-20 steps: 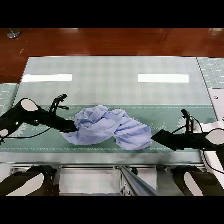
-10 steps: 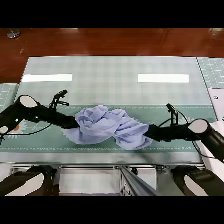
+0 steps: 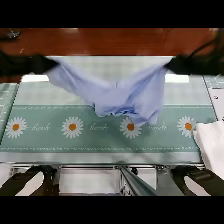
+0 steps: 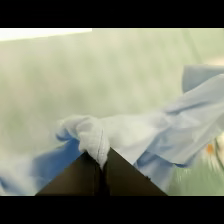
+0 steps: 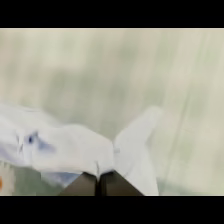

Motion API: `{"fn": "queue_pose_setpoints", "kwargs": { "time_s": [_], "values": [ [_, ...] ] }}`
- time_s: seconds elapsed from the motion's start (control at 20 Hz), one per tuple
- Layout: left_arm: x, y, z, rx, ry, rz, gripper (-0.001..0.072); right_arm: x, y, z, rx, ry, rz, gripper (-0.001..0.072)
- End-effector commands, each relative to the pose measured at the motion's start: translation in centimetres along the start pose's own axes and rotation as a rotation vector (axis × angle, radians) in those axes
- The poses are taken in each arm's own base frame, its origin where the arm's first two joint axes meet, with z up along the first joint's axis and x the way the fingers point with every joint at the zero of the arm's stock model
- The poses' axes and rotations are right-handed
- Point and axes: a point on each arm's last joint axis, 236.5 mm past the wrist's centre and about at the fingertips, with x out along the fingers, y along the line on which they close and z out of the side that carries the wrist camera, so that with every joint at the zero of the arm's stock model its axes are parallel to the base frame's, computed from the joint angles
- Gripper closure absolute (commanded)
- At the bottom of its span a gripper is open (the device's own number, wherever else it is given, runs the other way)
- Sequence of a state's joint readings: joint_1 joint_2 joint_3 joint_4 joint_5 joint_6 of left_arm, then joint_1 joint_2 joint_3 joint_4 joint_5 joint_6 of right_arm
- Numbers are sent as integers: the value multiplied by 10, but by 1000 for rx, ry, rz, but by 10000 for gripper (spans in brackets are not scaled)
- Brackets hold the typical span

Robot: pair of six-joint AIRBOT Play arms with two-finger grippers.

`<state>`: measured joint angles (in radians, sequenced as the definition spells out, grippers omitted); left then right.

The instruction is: Fold the shirts.

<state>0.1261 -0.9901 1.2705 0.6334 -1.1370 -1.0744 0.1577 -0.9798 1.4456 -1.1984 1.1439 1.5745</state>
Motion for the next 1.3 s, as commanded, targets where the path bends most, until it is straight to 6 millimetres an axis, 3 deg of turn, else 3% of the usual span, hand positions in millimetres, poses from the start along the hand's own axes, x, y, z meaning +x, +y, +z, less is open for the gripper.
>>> {"fn": "queue_pose_setpoints", "kwargs": {
  "time_s": [0.0,0.15,0.35,0.5,0.65,0.8,0.9,1.0,1.25],
  "values": [
    [-100,-65,116,209,-376,65,687,-131,36,93,-144,-301,-67,690],
    [-170,-114,145,351,-537,135,687,-216,66,108,-223,-464,-62,690],
    [-239,-171,146,499,-695,253,687,-287,87,81,-282,-572,-55,690],
    [-267,-202,129,591,-744,340,687,-322,97,65,-314,-633,-53,690],
    [-280,-219,108,640,-740,397,687,-328,100,54,-320,-622,-48,690],
    [-266,-221,85,599,-647,350,687,-308,98,45,-334,-528,-35,690],
    [-247,-200,73,542,-563,335,687,-278,91,42,-322,-443,-30,690],
    [-222,-162,63,417,-490,317,687,-221,70,35,-287,-304,-37,690],
    [-133,-18,1,54,-278,318,687,-51,9,30,-187,-23,-57,690]
  ]
}}
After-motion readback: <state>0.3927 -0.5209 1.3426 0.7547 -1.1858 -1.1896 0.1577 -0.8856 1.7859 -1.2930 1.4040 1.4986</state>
